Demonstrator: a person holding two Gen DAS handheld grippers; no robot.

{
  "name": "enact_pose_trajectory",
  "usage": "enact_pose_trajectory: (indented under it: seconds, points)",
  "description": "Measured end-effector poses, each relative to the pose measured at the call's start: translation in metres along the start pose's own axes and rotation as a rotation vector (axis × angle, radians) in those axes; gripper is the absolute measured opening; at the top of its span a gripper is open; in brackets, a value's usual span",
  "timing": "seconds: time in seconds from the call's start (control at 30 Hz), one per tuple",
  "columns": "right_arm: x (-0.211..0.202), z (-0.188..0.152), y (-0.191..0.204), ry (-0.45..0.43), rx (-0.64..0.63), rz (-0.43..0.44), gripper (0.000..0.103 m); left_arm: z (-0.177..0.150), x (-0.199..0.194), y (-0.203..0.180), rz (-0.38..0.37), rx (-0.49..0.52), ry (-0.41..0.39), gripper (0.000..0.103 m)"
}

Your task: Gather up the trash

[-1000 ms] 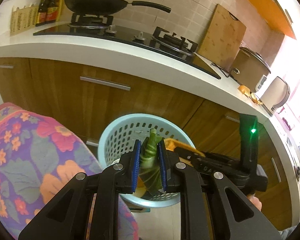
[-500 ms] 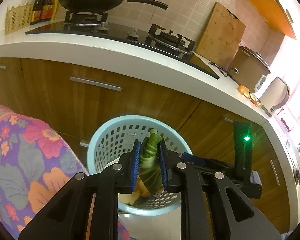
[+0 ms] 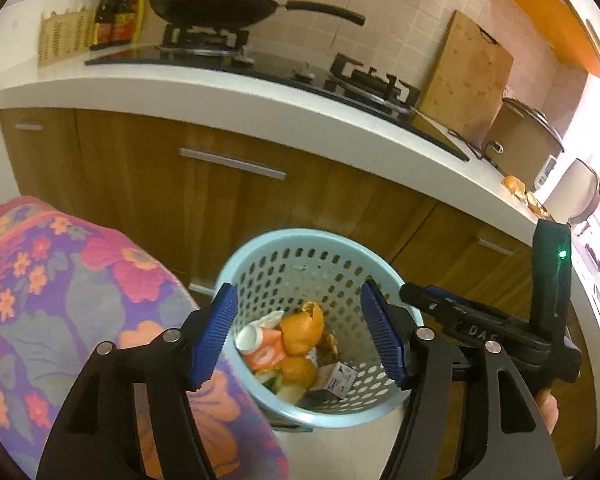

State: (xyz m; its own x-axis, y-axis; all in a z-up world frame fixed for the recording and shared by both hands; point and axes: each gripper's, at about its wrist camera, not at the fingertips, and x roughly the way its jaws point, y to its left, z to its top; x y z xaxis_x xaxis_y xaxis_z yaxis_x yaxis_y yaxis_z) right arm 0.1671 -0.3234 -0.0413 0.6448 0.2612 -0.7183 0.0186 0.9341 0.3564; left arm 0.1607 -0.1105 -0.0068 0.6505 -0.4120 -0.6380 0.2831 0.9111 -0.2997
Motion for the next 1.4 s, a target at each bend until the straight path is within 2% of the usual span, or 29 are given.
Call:
enact_pose_trajectory:
  seconds: [0.27,0.43,0.5,0.57,0.77,1.0,1.4]
  points:
    - [-0.035,0.001,0.033,-0.110,-0.091,-0.013,0.053,-0.008,-0.046,0.012,0.118,0.055,-0.104,0.072]
    - [-0.055,-0.002,0.053,-0.176,-0.135,-0.021,0.056,-0.018,-0.079,0.024,0.253,0.064,-0.209,0.080]
    - [-0.064,-0.006,0.062,-0.214,-0.158,-0.029,0.062,-0.022,-0.088,0.029,0.310,0.067,-0.253,0.080]
    - [-0.071,-0.011,0.072,-0.255,-0.184,-0.046,0.064,-0.028,-0.096,0.033,0.358,0.060,-0.293,0.080]
    - [-0.077,-0.020,0.090,-0.302,-0.213,-0.060,0.073,-0.036,-0.108,0.043,0.392,0.035,-0.357,0.080]
    - [-0.075,-0.028,0.102,-0.334,-0.238,-0.087,0.074,-0.041,-0.110,0.053,0.377,-0.007,-0.365,0.080]
    - [-0.084,-0.037,0.113,-0.400,-0.264,-0.134,0.075,-0.046,-0.113,0.047,0.440,0.007,-0.393,0.084]
